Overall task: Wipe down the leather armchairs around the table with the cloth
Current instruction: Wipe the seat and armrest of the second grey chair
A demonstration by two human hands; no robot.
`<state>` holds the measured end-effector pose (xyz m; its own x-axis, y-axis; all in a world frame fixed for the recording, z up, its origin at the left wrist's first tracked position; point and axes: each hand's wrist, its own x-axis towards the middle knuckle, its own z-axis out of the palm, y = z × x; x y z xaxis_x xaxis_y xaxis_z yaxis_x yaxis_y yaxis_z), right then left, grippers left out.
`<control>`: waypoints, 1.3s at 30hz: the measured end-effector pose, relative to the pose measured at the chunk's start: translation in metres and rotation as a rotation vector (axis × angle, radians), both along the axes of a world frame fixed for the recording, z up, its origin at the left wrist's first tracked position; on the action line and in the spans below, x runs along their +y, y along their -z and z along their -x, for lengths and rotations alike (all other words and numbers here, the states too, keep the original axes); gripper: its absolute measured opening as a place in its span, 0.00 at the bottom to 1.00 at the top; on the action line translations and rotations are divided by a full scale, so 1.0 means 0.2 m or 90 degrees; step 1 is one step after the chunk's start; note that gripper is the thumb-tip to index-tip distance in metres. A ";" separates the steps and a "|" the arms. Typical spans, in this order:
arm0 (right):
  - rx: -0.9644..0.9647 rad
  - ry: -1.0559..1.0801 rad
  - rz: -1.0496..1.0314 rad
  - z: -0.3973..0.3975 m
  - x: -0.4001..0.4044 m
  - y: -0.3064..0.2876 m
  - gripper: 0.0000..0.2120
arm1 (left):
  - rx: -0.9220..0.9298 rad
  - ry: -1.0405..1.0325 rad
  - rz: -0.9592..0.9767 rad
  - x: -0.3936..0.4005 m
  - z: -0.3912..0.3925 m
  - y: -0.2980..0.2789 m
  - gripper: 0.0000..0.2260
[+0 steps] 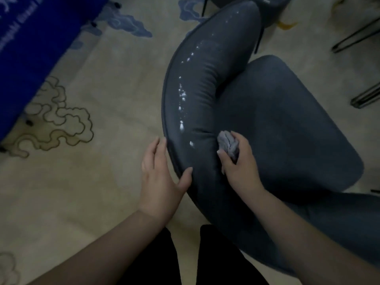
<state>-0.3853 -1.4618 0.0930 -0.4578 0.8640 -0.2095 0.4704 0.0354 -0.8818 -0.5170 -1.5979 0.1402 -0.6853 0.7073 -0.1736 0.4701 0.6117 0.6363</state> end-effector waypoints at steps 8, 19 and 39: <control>0.157 -0.233 -0.081 0.09 0.00 -0.14 0.25 | -0.164 -0.211 -0.049 0.13 -0.19 0.04 0.38; 0.118 -0.365 -0.095 0.15 0.14 -0.16 0.26 | -0.209 -0.260 -0.094 0.20 -0.21 0.05 0.43; 0.086 -0.408 -0.327 0.55 0.37 -0.14 0.21 | -0.110 -0.272 -0.071 0.30 -0.07 0.08 0.40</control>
<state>-0.4957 -1.3879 0.1201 -0.8869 0.3999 0.2313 0.1131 0.6734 -0.7306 -0.5029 -1.5385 0.1241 -0.8866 0.3895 -0.2496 0.0730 0.6505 0.7560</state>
